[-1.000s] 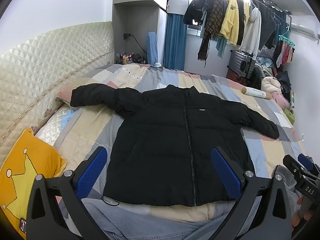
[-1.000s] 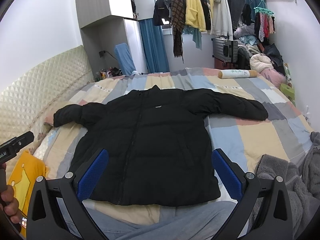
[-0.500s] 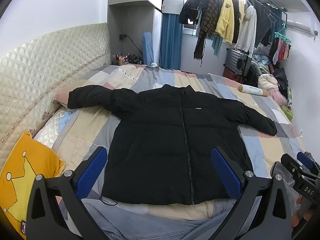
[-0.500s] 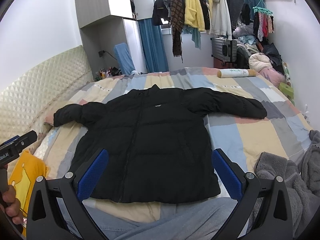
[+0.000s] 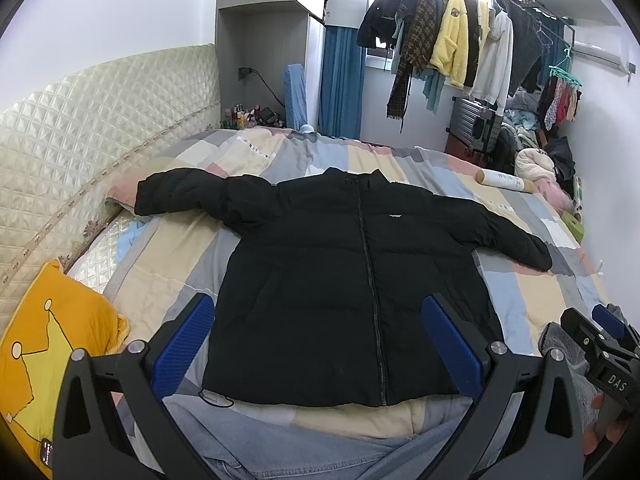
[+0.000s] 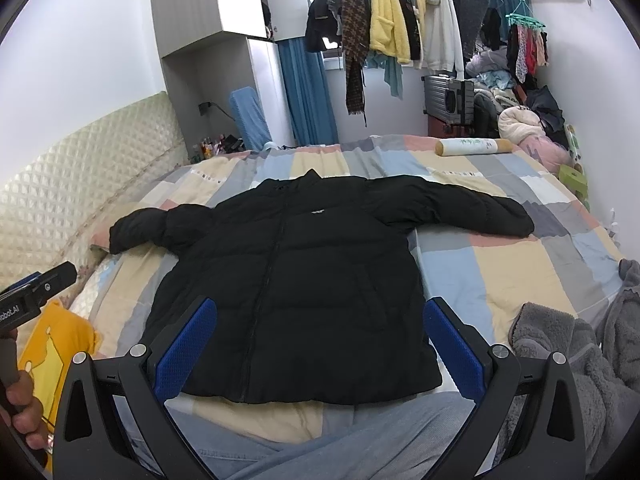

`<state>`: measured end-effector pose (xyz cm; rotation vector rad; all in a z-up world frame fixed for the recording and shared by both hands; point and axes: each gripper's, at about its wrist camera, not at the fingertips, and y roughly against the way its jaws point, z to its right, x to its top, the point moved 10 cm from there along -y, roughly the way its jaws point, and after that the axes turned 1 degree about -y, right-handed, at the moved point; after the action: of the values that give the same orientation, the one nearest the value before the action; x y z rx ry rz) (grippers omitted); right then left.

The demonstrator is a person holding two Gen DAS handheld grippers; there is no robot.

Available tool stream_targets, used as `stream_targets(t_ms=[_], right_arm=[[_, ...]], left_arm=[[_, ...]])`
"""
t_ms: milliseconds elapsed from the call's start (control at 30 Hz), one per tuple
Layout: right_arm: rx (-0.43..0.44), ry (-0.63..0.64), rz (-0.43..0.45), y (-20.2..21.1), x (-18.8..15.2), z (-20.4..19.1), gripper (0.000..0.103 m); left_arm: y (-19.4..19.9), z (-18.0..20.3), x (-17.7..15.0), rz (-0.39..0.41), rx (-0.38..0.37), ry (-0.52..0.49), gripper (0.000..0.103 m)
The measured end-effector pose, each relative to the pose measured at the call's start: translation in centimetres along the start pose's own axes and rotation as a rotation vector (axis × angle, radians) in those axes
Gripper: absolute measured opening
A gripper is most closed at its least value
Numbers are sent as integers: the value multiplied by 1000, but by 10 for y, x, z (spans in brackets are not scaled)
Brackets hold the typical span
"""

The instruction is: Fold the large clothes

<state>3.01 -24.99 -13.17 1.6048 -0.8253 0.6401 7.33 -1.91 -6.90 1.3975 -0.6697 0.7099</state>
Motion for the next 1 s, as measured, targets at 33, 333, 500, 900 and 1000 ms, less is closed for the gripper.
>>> stream_targets(t_ms=[33, 333, 500, 900, 1000], right_arm=[[-1, 0, 0, 0, 0, 0, 103], [-1, -2, -1, 0, -2, 3, 103], [4, 7, -3, 3, -4, 6, 103], [30, -5, 41, 6, 11, 13, 103], [28, 10, 63, 5, 26, 15, 103]], left_arm=[[0, 0, 0, 1, 1, -1, 103], [2, 1, -7, -7, 8, 2, 103], [4, 1, -6, -7, 7, -5, 103], [11, 17, 5, 9, -67, -30, 103], [11, 26, 20, 15, -136, -13, 103]])
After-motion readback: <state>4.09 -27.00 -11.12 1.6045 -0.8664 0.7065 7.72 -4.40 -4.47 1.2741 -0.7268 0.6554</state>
